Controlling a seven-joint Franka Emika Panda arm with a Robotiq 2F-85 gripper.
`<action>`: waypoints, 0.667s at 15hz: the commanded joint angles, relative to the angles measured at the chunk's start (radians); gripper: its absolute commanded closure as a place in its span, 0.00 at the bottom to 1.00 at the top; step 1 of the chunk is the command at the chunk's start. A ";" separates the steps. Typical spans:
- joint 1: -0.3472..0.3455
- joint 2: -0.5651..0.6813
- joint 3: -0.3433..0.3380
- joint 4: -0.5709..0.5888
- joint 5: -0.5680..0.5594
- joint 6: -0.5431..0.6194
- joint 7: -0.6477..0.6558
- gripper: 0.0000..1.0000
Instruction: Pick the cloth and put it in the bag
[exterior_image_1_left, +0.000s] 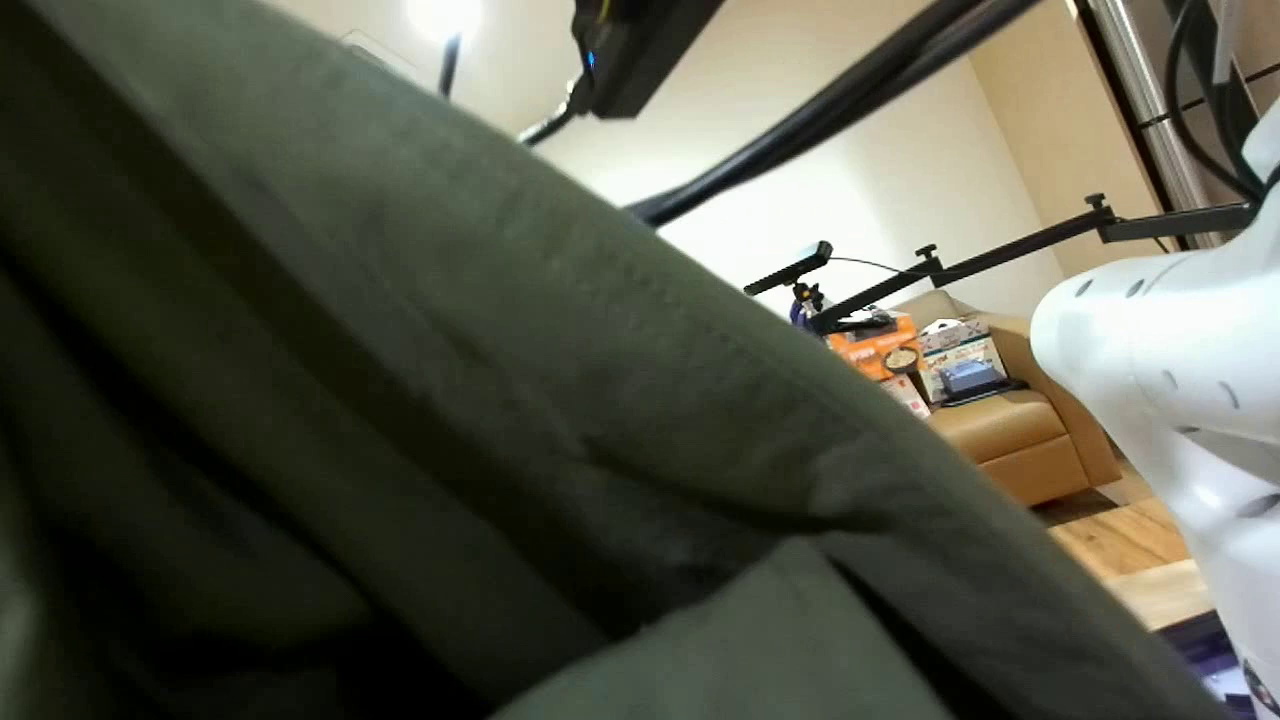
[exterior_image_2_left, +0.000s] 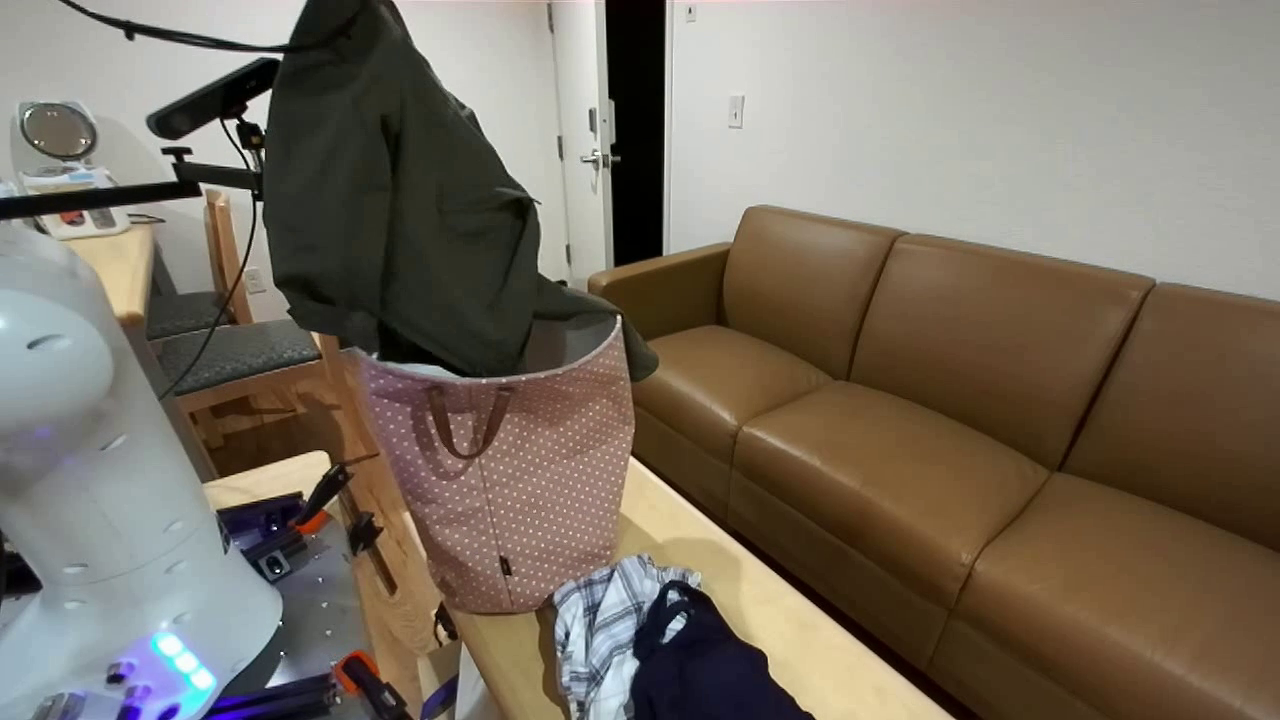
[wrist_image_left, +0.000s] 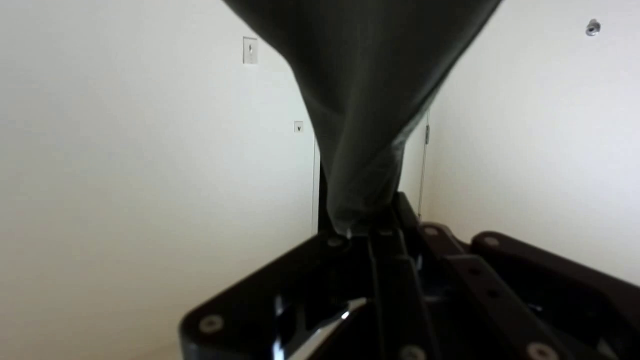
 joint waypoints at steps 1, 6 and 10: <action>0.117 0.099 -0.156 -0.061 0.240 -0.026 -0.250 0.96; 0.061 0.209 -0.228 -0.249 0.243 -0.116 -0.264 0.97; 0.065 0.398 -0.163 -0.295 0.241 -0.078 -0.243 0.96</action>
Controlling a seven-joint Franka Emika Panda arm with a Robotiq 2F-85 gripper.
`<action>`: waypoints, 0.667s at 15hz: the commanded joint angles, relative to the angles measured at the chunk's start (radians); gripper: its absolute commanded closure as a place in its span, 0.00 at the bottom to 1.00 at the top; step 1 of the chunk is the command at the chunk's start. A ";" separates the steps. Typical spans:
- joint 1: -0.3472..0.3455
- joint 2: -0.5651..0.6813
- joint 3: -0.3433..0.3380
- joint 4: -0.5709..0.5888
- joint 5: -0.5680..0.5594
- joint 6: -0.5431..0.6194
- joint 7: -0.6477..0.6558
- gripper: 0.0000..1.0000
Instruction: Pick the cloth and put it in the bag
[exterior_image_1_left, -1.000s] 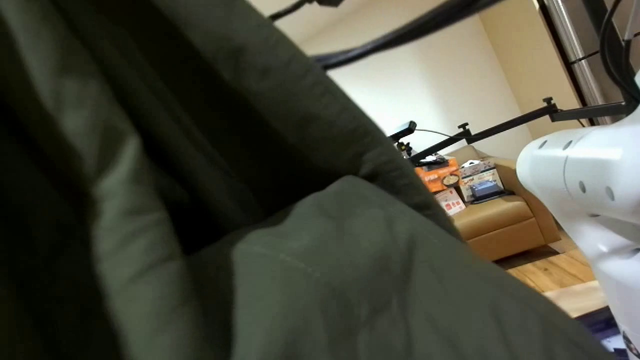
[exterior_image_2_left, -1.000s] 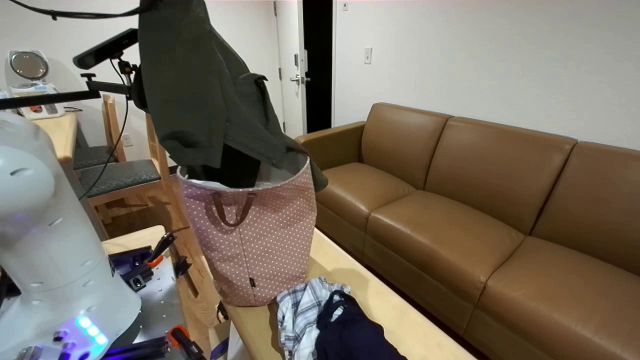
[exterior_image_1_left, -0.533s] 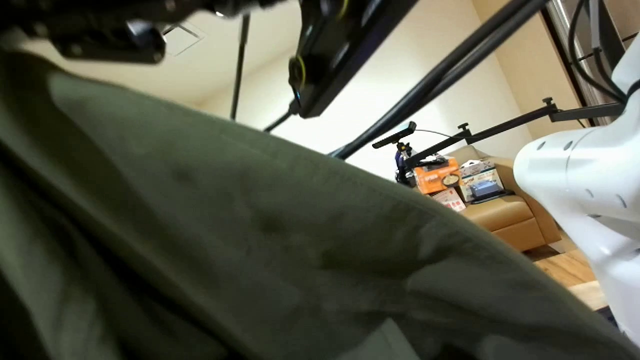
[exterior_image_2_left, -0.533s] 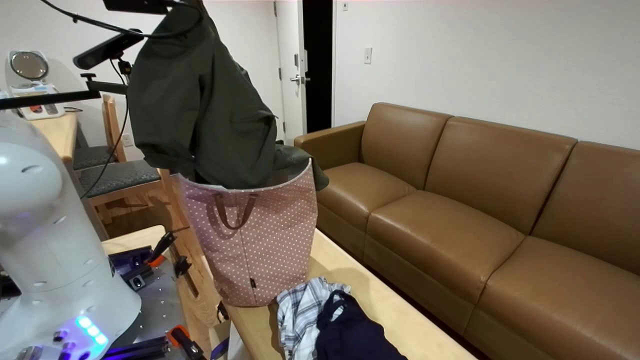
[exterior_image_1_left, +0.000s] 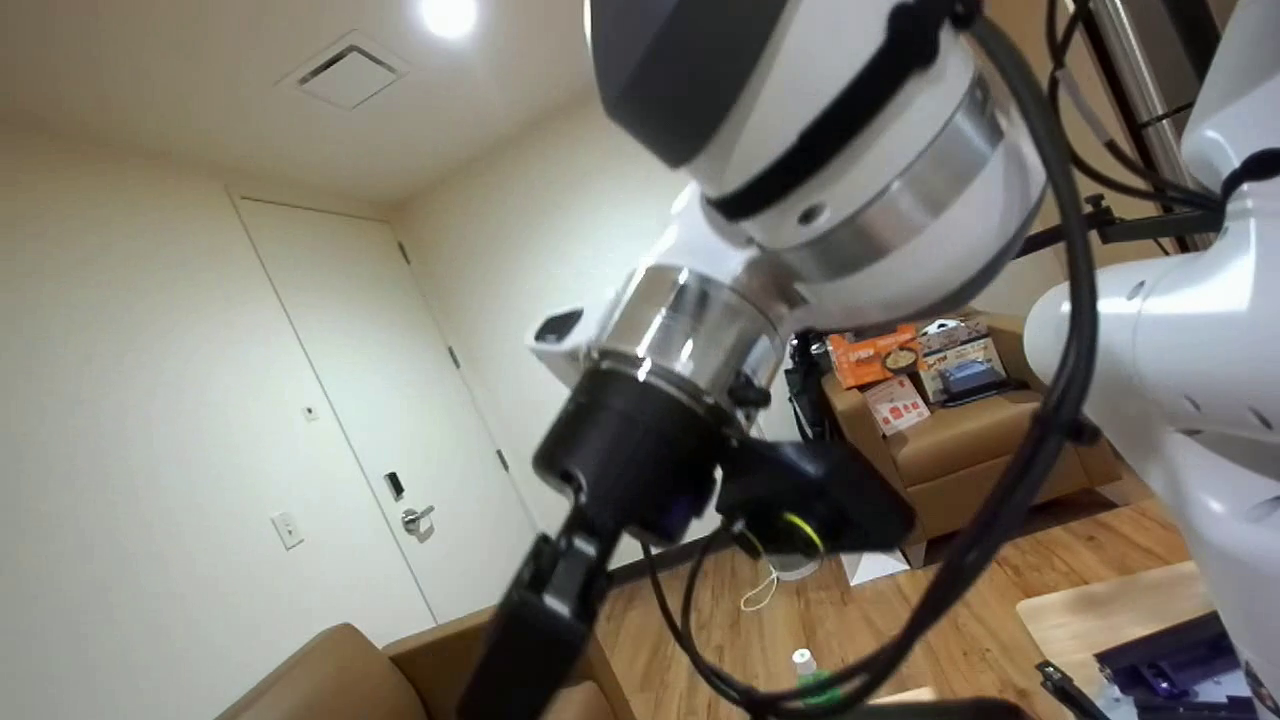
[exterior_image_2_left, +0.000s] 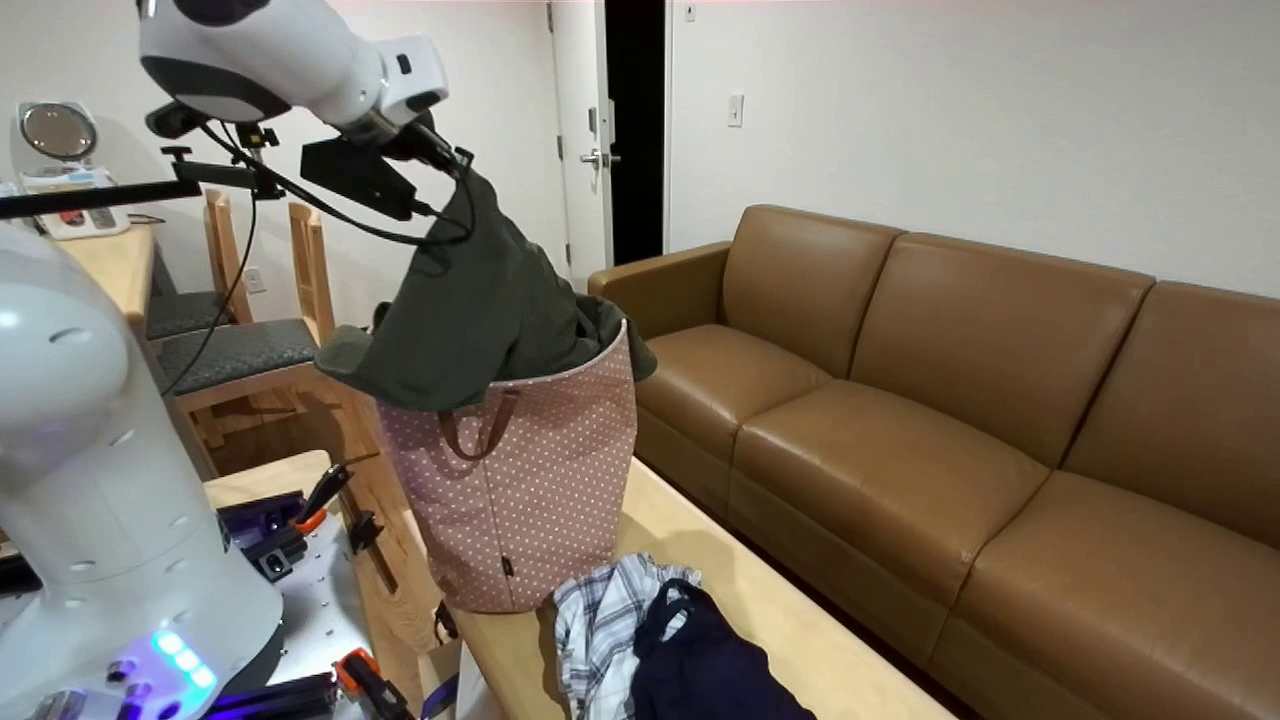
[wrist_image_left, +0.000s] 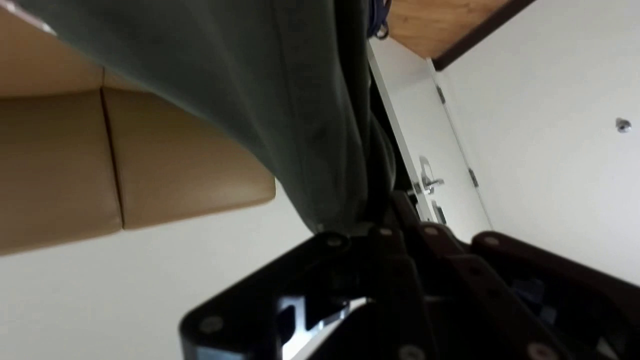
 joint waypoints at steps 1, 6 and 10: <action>0.005 0.177 0.077 -0.003 -0.022 0.035 0.047 0.96; 0.027 0.369 0.158 -0.002 -0.125 -0.039 0.166 0.97; 0.038 0.374 0.153 0.008 -0.089 -0.067 0.116 0.96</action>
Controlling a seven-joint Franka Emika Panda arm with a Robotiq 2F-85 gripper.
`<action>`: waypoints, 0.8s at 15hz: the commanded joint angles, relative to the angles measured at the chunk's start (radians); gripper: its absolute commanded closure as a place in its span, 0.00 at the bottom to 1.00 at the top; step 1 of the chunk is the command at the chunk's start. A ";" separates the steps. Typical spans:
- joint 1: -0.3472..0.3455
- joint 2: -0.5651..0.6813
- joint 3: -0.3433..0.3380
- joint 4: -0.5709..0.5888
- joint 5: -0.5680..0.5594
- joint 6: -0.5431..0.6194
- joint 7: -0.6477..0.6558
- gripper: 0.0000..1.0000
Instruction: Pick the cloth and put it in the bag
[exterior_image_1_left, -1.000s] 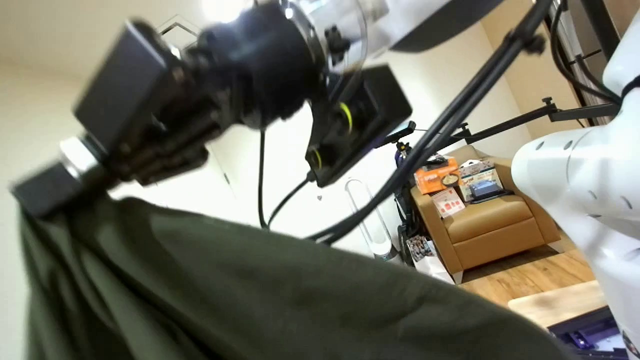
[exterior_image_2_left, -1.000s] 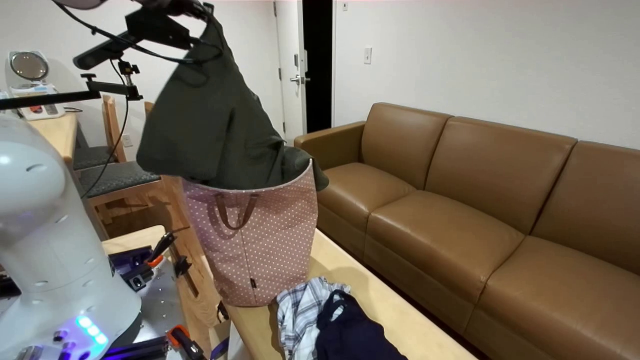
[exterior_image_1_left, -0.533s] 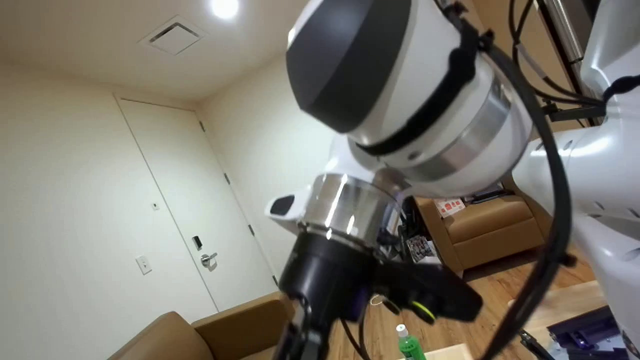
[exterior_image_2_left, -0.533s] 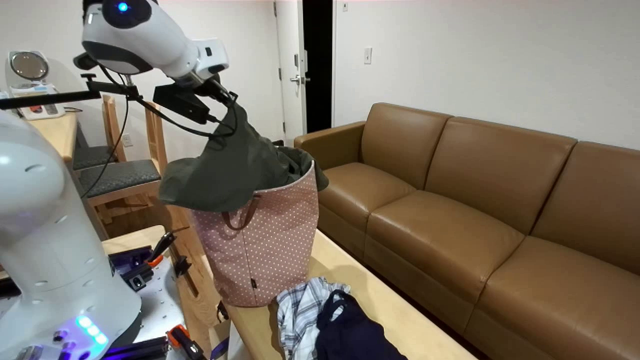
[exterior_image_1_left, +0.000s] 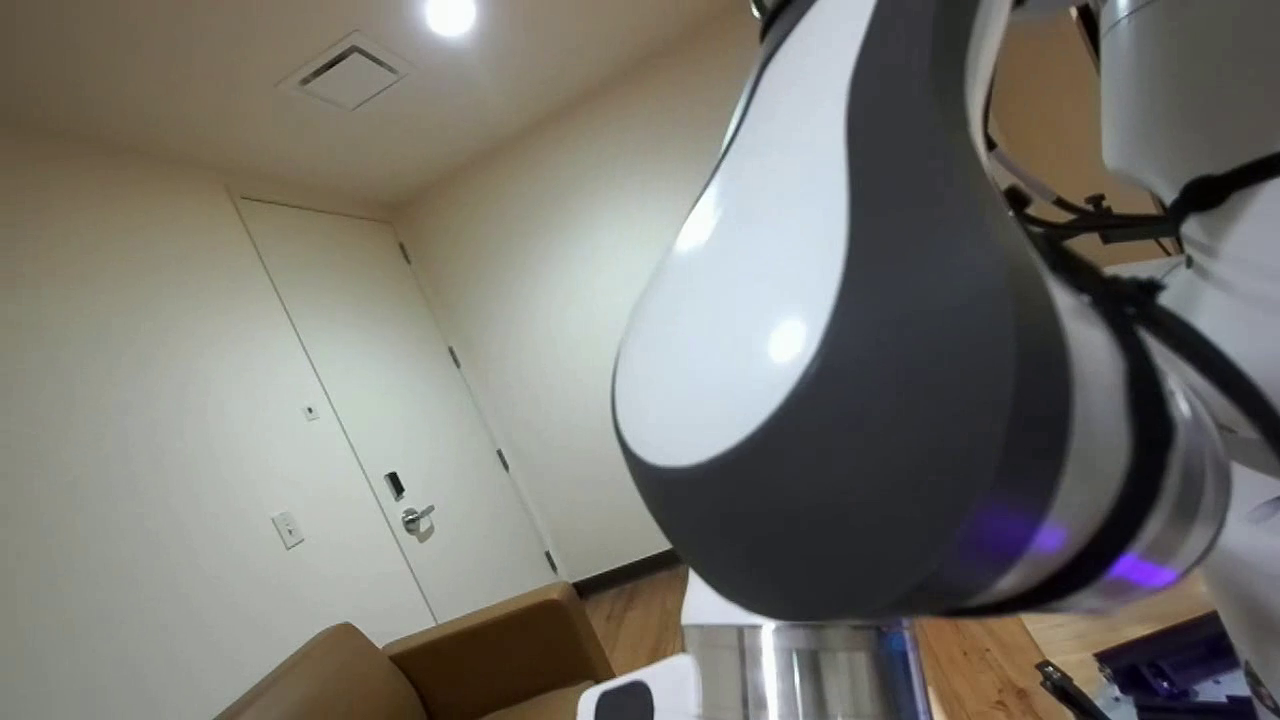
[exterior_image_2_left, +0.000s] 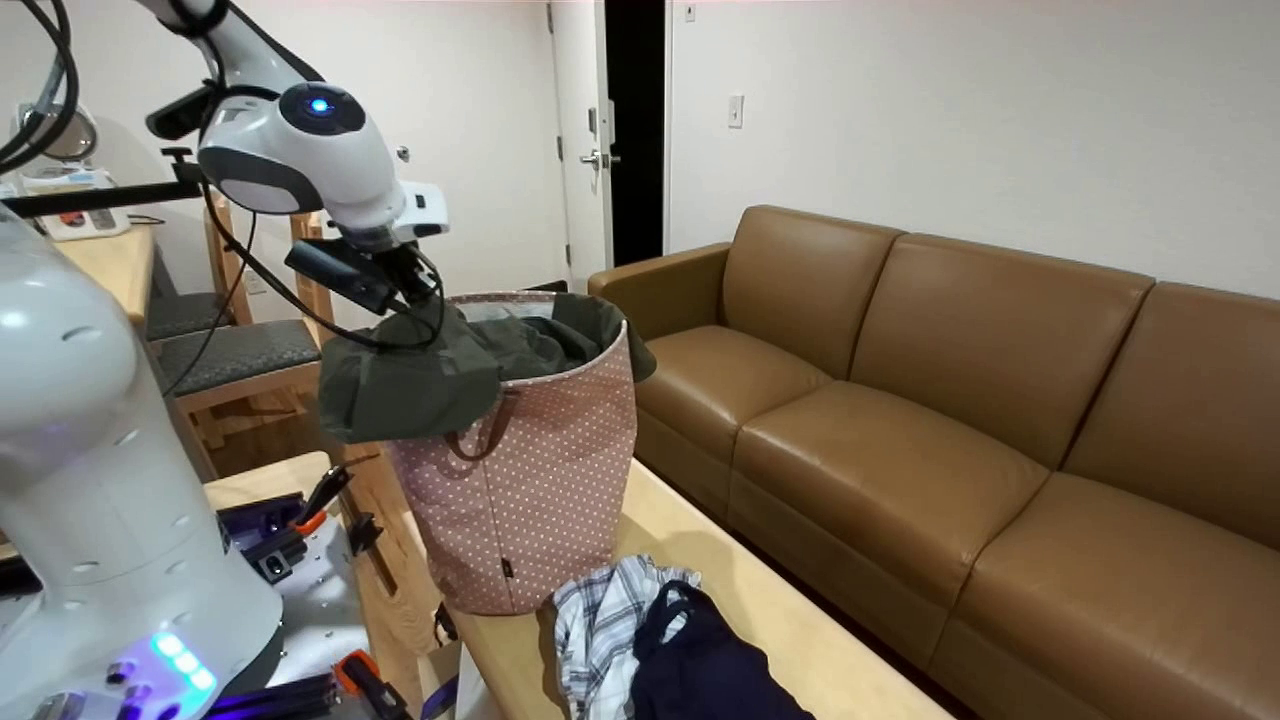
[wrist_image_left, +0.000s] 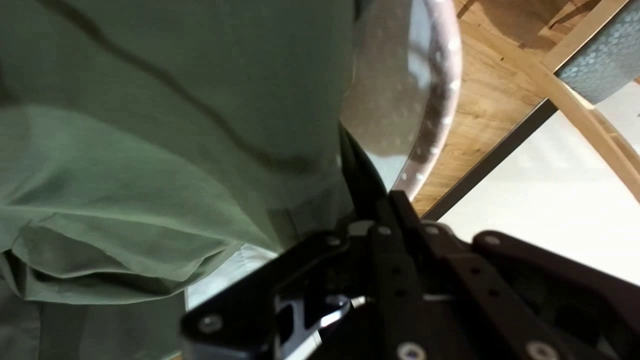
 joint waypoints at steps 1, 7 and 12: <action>0.002 0.002 0.000 0.000 0.000 -0.001 0.000 0.96; 0.017 0.042 0.045 0.014 -0.148 0.167 0.305 0.98; -0.179 0.101 0.224 0.017 -0.399 0.327 0.690 0.96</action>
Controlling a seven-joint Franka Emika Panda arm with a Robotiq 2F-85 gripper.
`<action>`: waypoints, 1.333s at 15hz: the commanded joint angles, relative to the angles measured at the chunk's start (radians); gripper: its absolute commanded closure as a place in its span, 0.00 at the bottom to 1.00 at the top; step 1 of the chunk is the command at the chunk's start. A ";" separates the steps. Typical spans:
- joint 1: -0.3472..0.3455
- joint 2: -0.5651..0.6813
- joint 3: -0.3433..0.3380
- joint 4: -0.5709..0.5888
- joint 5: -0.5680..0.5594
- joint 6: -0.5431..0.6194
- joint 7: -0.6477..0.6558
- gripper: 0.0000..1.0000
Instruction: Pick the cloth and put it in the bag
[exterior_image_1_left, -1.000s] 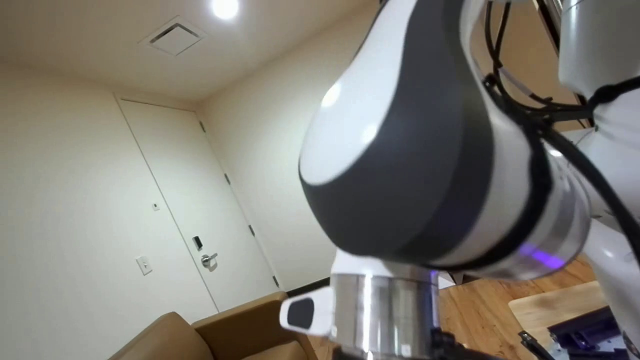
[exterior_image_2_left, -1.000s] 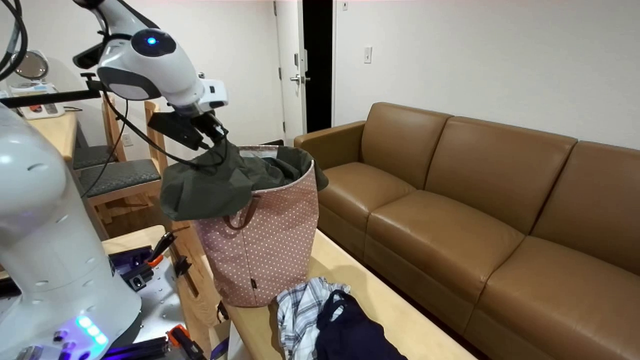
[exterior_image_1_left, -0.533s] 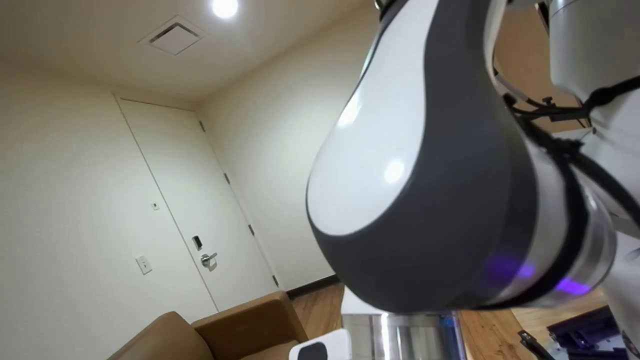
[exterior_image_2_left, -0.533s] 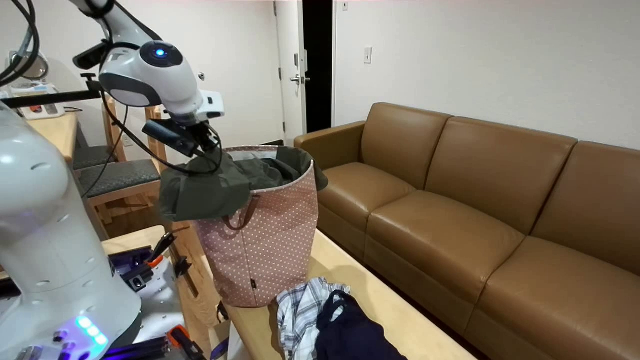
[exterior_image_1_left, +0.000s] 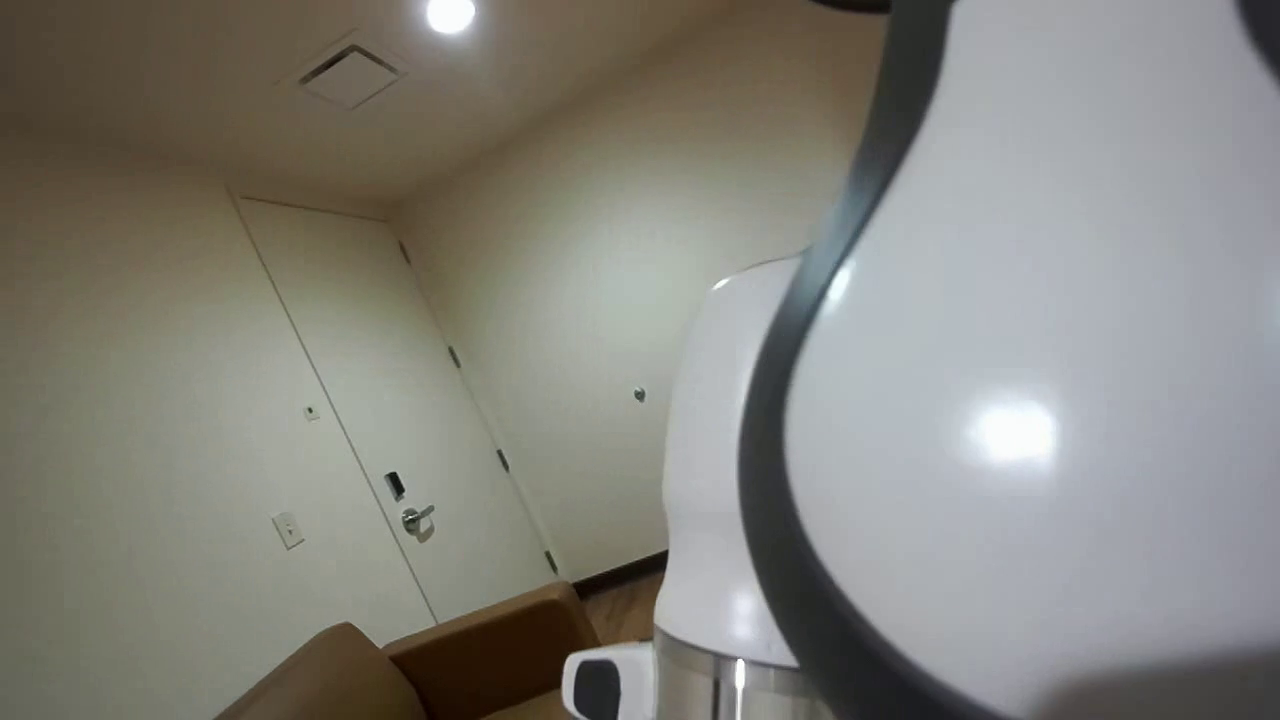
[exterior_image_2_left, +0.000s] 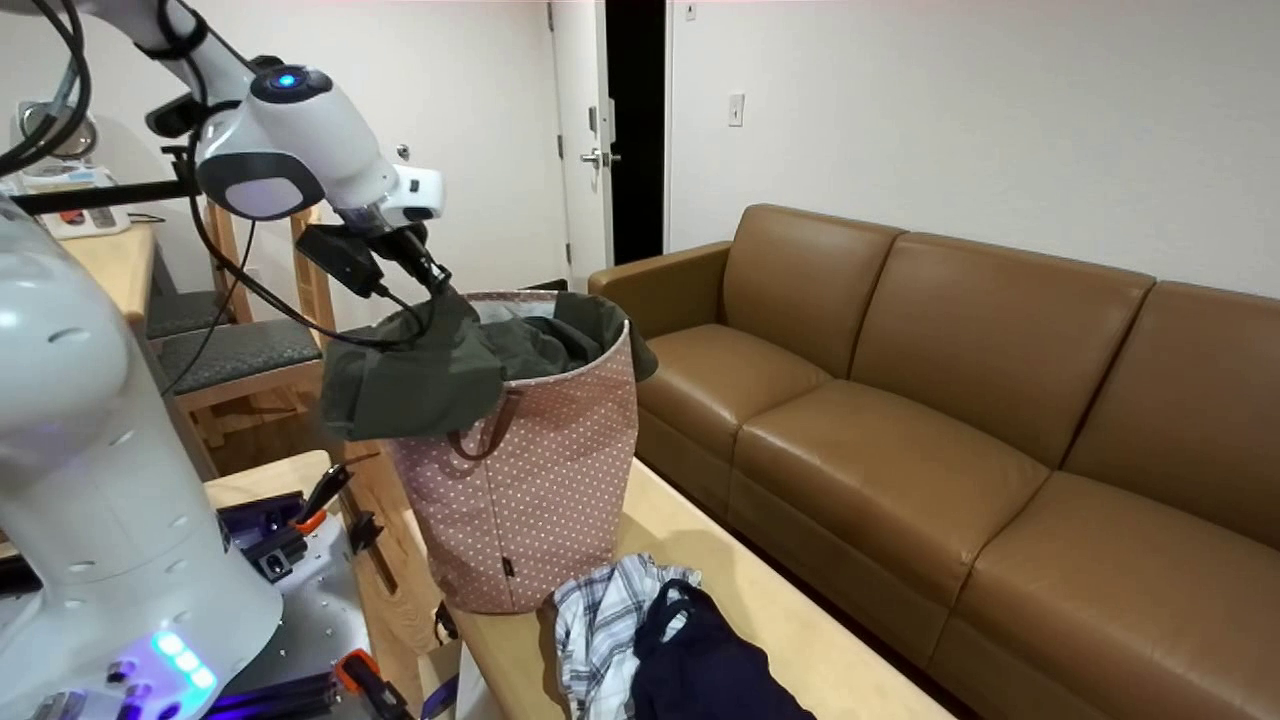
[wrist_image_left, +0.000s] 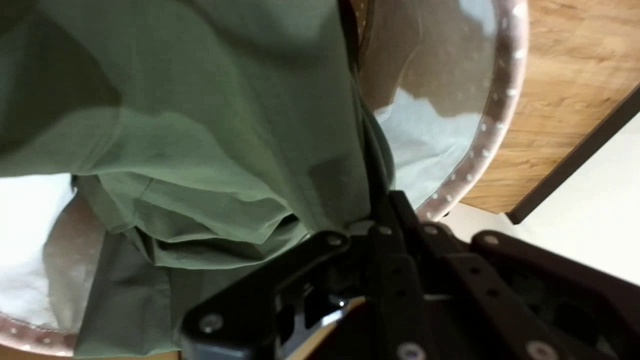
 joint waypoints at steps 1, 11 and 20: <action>-0.044 0.010 0.039 0.000 -0.056 0.019 0.079 0.95; -0.127 0.035 0.106 0.004 -0.127 0.046 0.309 0.97; -0.431 -0.190 0.175 0.032 -0.387 -0.287 0.951 0.97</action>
